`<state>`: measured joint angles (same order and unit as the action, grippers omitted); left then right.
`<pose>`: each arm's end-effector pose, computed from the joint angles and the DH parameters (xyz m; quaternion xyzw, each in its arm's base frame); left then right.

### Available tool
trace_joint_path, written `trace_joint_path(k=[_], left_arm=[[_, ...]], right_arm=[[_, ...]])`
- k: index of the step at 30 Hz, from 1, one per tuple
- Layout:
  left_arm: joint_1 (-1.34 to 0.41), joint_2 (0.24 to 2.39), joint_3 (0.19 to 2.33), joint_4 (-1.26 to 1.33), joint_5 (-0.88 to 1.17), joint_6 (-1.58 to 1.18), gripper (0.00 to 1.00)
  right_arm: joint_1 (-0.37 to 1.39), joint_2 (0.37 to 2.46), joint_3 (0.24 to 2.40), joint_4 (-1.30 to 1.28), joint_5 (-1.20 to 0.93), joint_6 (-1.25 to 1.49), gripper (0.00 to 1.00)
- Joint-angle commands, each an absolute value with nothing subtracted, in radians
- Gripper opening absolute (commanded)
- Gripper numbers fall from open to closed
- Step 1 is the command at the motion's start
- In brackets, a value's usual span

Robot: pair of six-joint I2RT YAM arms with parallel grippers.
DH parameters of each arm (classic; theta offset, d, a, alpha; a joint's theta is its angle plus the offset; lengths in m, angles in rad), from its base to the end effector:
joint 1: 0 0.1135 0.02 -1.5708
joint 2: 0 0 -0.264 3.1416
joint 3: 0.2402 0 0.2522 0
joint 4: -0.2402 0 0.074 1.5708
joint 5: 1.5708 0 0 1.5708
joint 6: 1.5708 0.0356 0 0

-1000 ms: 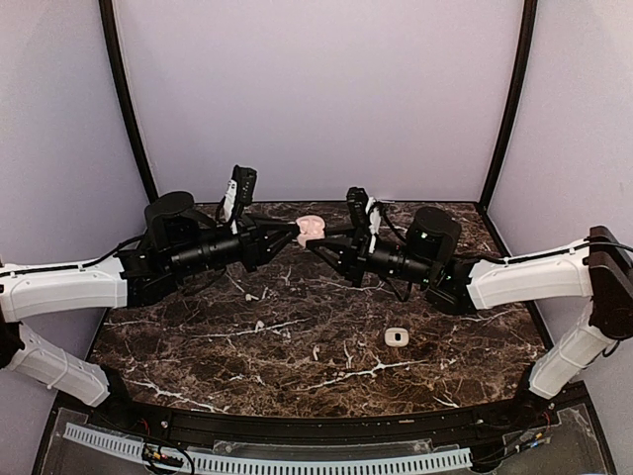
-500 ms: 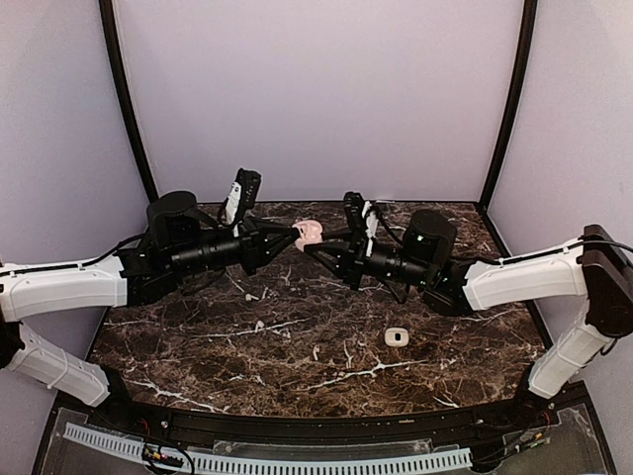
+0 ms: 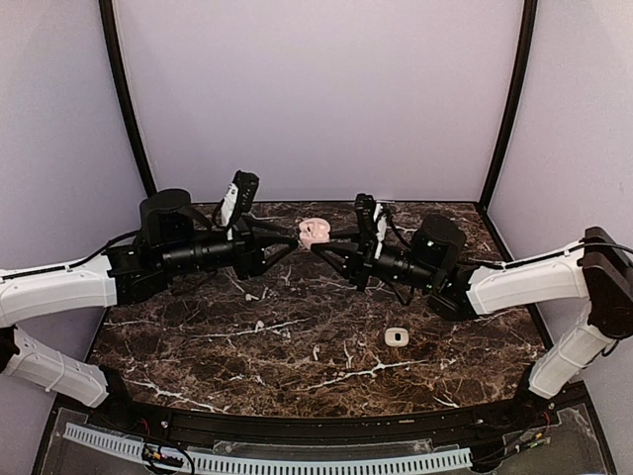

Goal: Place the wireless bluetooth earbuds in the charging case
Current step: Insert the left earbud into the left side groove of the charging case, then adjust the left earbud in the left side groove of the charging case.

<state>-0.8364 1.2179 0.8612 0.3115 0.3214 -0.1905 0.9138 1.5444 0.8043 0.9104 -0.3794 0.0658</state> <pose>0.1839 -0.2205 0.3270 0.3313 0.6416 -0.4358 0.5373 0.1971 0.2772 0.2747 -0.3918 0.5175 0.4605 0.6055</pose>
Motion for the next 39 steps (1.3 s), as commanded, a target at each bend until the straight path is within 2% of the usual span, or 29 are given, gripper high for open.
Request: trace_joint_path(k=[1, 3, 8, 11, 39], left_arm=[[-0.840, 1.120, 0.850, 0.309, 0.302, -0.189, 0.48], [-0.840, 1.128, 0.870, 0.279, 0.305, -0.187, 0.47], [-0.841, 1.171, 0.958, 0.181, 0.229, -0.192, 0.33], [-0.841, 1.192, 0.991, 0.138, 0.206, -0.184, 0.29], [-0.905, 1.258, 1.050, 0.092, 0.275, -0.117, 0.21]], right_arm=[[0.872, 1.500, 0.721, 1.102, -0.474, 0.110, 0.00], [0.871, 1.500, 0.722, 1.096, -0.541, 0.092, 0.00], [0.871, 1.473, 0.708, 1.067, -0.583, 0.026, 0.00], [0.871, 1.456, 0.709, 1.028, -0.594, 0.007, 0.00], [0.876, 1.511, 0.766, 0.961, -0.574, 0.020, 0.00]])
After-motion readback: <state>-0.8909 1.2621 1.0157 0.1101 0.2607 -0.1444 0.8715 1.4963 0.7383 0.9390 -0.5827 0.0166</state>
